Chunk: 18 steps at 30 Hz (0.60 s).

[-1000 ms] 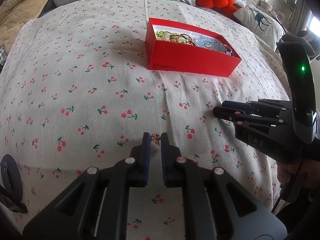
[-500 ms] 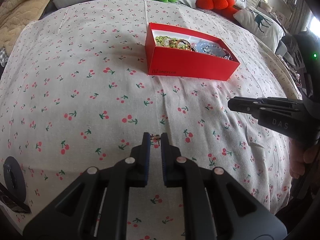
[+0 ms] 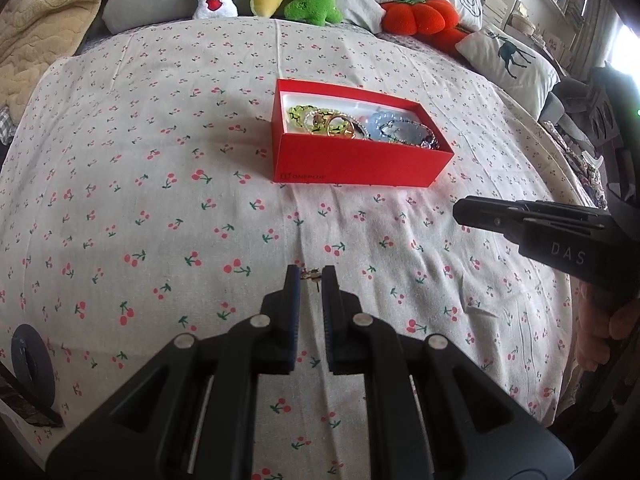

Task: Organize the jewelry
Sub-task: 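Carry both charms over the red box and open the left tool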

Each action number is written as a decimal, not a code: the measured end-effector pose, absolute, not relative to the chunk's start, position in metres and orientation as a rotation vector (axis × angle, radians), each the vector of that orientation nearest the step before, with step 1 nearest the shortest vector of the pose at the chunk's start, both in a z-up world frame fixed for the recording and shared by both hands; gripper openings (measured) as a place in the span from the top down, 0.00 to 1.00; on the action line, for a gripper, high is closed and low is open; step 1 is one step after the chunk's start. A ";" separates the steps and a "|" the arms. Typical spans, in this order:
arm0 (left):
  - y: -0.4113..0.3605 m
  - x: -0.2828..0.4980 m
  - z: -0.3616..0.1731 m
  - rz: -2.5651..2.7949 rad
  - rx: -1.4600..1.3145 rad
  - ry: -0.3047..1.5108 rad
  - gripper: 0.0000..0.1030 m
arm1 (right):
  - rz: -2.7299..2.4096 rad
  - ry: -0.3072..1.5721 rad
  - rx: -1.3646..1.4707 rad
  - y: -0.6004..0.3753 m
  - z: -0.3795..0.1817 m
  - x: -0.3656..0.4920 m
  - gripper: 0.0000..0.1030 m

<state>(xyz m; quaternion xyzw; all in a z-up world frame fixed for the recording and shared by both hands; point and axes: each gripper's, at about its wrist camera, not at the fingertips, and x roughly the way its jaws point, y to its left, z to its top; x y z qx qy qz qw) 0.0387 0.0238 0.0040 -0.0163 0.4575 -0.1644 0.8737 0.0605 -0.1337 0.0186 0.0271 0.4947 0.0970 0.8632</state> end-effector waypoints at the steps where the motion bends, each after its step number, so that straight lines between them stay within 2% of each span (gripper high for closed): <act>1: 0.023 0.040 0.006 -0.345 -0.037 0.953 0.89 | 0.202 1.034 0.057 -0.134 0.020 0.061 0.93; 12: 0.006 0.068 0.042 -0.376 -0.119 0.901 0.89 | 0.169 1.000 0.128 -0.148 0.040 0.081 0.93; 18: -0.006 0.097 0.046 -0.385 -0.171 0.892 0.89 | 0.138 0.986 0.167 -0.160 0.045 0.099 0.93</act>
